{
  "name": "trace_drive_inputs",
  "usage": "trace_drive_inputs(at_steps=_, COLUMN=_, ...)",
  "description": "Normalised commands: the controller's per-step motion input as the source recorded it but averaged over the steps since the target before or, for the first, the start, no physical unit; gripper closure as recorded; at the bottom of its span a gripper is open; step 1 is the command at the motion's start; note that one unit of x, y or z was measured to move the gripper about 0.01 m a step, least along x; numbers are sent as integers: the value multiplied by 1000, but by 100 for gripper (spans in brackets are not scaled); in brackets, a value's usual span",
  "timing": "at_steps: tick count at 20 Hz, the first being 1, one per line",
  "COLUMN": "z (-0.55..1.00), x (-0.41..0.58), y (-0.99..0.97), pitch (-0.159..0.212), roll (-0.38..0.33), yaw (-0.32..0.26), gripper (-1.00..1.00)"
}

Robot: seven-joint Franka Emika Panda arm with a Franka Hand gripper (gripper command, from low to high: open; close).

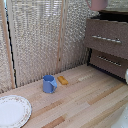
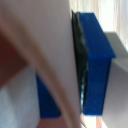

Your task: Propose to navigate your clamp on the clench of the first drawer. Use gentle force to register to the cabinet. Send posterior your swing mandate till over it lurks, a cup of pink essence. Fortify your grip after aiming concentric with the pink cup’s periphery. Manoeuvre the pink towards the cabinet's top. Drop your compression till the cup is resting inside.

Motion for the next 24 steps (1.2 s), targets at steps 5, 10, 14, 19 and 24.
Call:
trace_drive_inputs(at_steps=5, z=802, x=37, y=-814, pitch=89, roll=86, yaw=-12, gripper=100)
trace_drive_inputs(at_steps=10, z=493, x=65, y=-810, pitch=101, roll=141, yaw=2, gripper=100)
trace_drive_inputs(at_steps=14, z=70, x=123, y=-622, pitch=49, roll=129, yaw=18, gripper=100)
trace_drive_inputs(at_steps=19, z=0, x=154, y=-563, pitch=19, roll=107, yaw=7, gripper=100)
trace_drive_inputs(at_steps=24, z=0, x=261, y=-749, pitch=25, roll=140, yaw=53, gripper=100)
